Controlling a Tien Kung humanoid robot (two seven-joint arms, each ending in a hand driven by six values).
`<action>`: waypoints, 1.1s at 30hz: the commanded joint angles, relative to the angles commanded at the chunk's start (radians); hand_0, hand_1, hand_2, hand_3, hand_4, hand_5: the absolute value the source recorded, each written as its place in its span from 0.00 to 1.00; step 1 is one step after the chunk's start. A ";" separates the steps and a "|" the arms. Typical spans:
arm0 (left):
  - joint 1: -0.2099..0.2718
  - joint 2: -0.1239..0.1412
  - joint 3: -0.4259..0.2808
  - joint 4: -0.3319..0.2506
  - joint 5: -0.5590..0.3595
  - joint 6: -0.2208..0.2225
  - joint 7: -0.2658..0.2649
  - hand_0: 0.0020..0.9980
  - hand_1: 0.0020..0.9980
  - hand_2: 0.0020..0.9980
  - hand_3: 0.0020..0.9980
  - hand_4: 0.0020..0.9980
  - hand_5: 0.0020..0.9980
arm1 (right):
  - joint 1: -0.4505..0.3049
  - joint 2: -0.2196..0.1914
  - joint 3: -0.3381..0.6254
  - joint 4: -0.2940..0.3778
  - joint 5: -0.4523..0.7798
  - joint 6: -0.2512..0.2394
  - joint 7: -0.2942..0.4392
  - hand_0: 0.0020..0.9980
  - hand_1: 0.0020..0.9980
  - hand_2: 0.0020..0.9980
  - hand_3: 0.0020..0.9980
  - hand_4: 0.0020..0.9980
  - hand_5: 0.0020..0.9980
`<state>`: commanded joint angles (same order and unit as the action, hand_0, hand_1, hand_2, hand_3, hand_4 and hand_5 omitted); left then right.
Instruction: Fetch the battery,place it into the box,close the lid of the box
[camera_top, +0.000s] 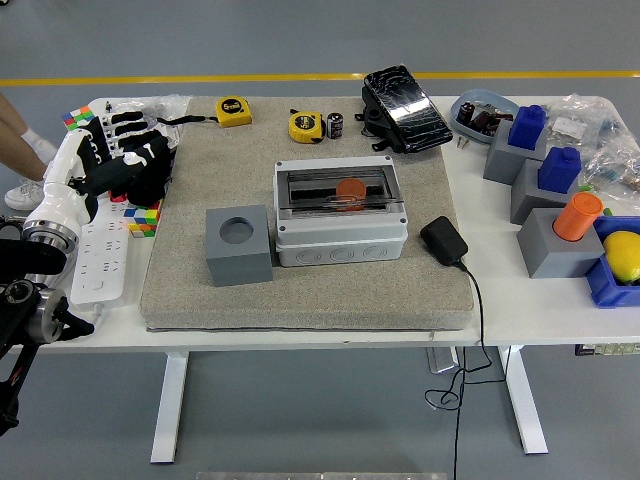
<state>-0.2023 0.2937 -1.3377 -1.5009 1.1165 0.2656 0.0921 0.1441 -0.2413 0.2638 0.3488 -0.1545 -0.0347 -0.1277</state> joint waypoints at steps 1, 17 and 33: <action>0.003 0.001 -0.007 -0.001 0.001 0.000 0.000 0.57 0.69 0.71 0.68 0.93 0.23 | -0.001 0.001 0.002 0.000 -0.001 0.000 0.000 0.68 0.72 0.72 0.69 1.00 0.69; 0.012 0.009 -0.041 0.001 0.032 -0.024 0.015 0.56 0.69 0.69 0.67 0.93 0.22 | 0.008 0.010 0.009 0.000 -0.003 -0.001 0.000 0.68 0.72 0.72 0.69 1.00 0.69; 0.015 0.008 -0.041 0.003 0.040 -0.034 0.024 0.56 0.69 0.67 0.66 0.92 0.22 | 0.013 0.017 0.012 -0.001 -0.002 -0.001 0.001 0.68 0.72 0.72 0.69 1.00 0.69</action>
<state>-0.1877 0.3012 -1.3791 -1.4982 1.1570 0.2319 0.1158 0.1570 -0.2242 0.2754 0.3479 -0.1560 -0.0355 -0.1271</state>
